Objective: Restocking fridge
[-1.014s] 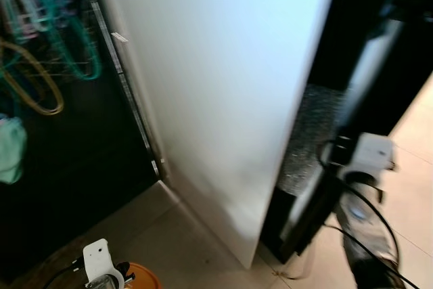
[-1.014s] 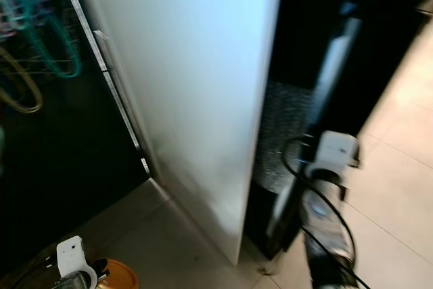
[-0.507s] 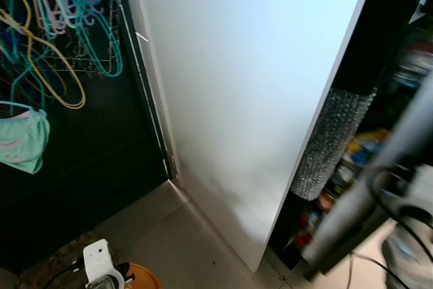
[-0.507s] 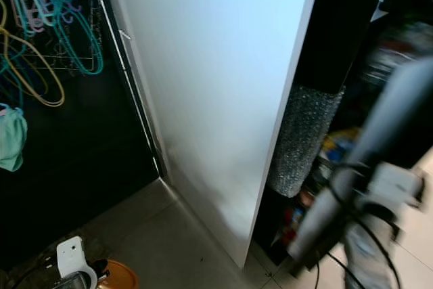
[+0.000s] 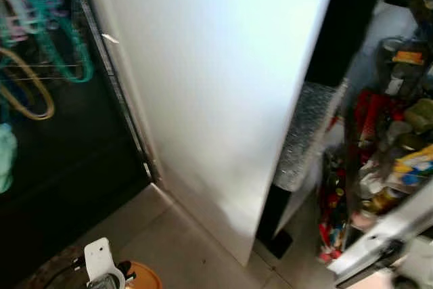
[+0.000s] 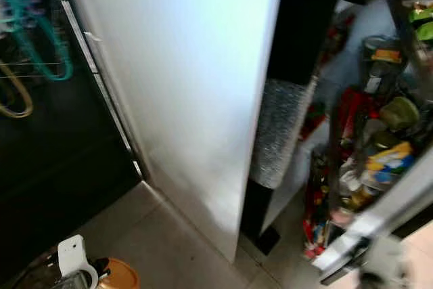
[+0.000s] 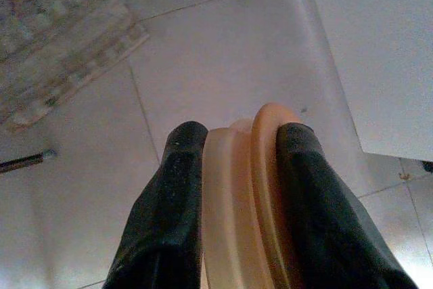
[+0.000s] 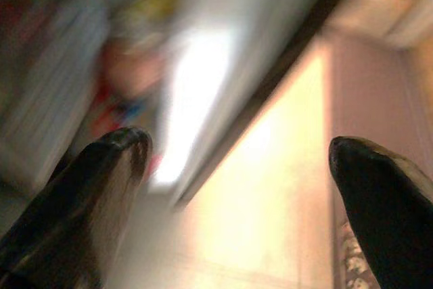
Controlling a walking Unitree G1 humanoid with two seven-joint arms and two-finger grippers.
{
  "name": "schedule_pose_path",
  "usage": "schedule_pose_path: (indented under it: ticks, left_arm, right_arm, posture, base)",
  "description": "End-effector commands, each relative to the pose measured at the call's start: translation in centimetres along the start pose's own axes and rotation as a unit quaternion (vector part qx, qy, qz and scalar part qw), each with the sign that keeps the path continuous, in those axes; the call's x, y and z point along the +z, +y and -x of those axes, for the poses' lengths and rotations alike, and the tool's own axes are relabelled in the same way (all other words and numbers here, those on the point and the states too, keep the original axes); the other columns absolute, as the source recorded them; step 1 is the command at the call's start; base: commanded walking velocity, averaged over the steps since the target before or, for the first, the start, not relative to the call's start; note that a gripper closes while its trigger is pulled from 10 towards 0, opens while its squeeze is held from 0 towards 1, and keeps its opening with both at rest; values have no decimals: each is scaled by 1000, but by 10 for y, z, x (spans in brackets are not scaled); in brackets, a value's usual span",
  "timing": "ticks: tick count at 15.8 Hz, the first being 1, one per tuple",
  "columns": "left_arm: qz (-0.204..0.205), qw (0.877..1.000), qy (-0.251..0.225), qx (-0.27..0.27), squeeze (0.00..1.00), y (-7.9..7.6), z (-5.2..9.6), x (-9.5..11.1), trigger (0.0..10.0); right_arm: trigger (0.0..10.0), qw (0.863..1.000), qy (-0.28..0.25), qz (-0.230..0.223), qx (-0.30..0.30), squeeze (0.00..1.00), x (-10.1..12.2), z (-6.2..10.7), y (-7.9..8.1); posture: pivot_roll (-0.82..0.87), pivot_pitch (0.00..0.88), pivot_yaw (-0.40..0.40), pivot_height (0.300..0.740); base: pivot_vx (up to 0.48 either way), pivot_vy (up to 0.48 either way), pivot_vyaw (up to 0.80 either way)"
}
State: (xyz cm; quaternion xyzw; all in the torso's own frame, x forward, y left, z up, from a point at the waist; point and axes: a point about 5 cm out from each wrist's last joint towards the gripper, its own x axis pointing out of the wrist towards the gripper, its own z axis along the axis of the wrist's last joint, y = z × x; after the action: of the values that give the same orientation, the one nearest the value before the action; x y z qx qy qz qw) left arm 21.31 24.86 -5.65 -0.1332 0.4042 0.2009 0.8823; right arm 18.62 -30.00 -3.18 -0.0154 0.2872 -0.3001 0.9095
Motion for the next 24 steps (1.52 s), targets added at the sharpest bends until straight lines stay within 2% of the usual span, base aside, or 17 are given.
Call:
schedule_pose_path:
  ticks: [1, 2, 3, 4, 5, 6, 7, 9, 11, 12, 13, 14, 15, 17, 20, 22, 24]
  left_arm:
    - [-7, 1000, 16, 4, 0, 3, 1, -7, 10000]
    - [-13, 1000, 21, 3, 0, 3, 1, -7, 10000]
    - [-17, 1000, 23, 2, 0, 3, 1, -7, 10000]
    - [-17, 1000, 22, 2, 0, 4, 1, -7, 10000]
    - [-17, 1000, 22, 3, 0, 4, 1, -7, 10000]
    - [-32, 999, 31, 7, 0, 6, 1, -8, 10000]
    - [-37, 999, 36, 6, 0, 6, 1, -9, 10000]
    - [-43, 998, 39, 4, 0, 8, 1, -9, 10000]
    - [-63, 997, 41, -1, 0, 9, 1, -9, 10000]
    - [-78, 996, 42, -5, 0, 10, 1, -8, 10000]
    - [-91, 995, 41, -9, 0, 10, 1, -7, 10000]
    - [-102, 994, 41, -13, 0, 10, 1, -6, 10000]
    - [-104, 994, 41, -14, 0, 10, 1, -6, 10000]
    - [-108, 993, 43, -14, 0, 12, 1, -6, 10000]
    - [-122, 991, 49, -11, 0, 14, 1, -7, 10000]
    - [-126, 990, 54, -13, 0, 14, 2, -8, 10000]
    - [-128, 990, 56, -13, 0, 14, 2, -8, 10000]
  right_arm:
    - [10000, 999, 11, 24, 40, 0, -2, 0, 11]
    - [10000, 993, 49, 68, 87, 0, -19, 4, 22]
    - [10000, 977, 88, 129, 148, 0, -39, 12, 35]
    - [10000, 946, 124, 200, 223, 0, -59, 24, 47]
    - [10000, 930, 132, 238, 248, 0, -65, 28, 50]
    - [10000, 878, 137, 351, 294, 0, -80, 37, 53]
    - [10000, 868, 140, 366, 304, 0, -84, 40, 54]
    - [10000, 894, 149, 307, 289, 0, -85, 42, 61]
    - [10000, 933, 174, 209, 237, 0, -84, 40, 59]
    - [10000, 960, 192, 104, 178, 0, -81, 35, 52]
    - [10000, 968, 198, 48, 143, 0, -80, 33, 46]
    - [10000, 972, 198, 19, 124, 0, -80, 31, 40]
    - [10000, 973, 196, 16, 123, 0, -79, 31, 38]
    - [10000, 966, 188, 72, 163, 0, -77, 30, 44]
    - [10000, 959, 205, 83, 175, 0, -84, 36, 48]
    - [10000, 946, 225, 123, 196, 0, -97, 45, 49]
    - [10000, 947, 219, 125, 200, 0, -98, 46, 49]
  posture:
    - [-191, 0, 42, 740]
    - [-193, 0, 45, 740]
    - [-193, 0, 45, 740]
    - [-181, 0, 44, 740]
    - [-178, 0, 43, 740]
    - [-173, 0, 42, 740]
    - [-151, 0, 45, 740]
    - [-161, 0, 53, 740]
    - [-162, 0, 60, 740]
    - [-157, 0, 66, 740]
    - [-157, 0, 68, 740]
    - [-159, 0, 73, 740]
    - [-160, 0, 77, 740]
    - [-162, 0, 81, 740]
    - [-160, 0, 84, 740]
    - [-159, 0, 85, 740]
    - [-160, 0, 86, 740]
  base:
    - [0, 0, 0]
    - [0, 0, 0]
    - [0, 0, 0]
    - [0, 0, 0]
    - [0, 0, 0]
    - [0, 0, 0]
    - [0, 0, 0]
    - [0, 0, 0]
    - [0, 0, 0]
    - [0, 0, 0]
    - [0, 0, 0]
    - [0, 0, 0]
    - [0, 0, 0]
    - [0, 0, 0]
    - [0, -285, 0]
    - [0, -369, 0]
    - [0, -394, 294]
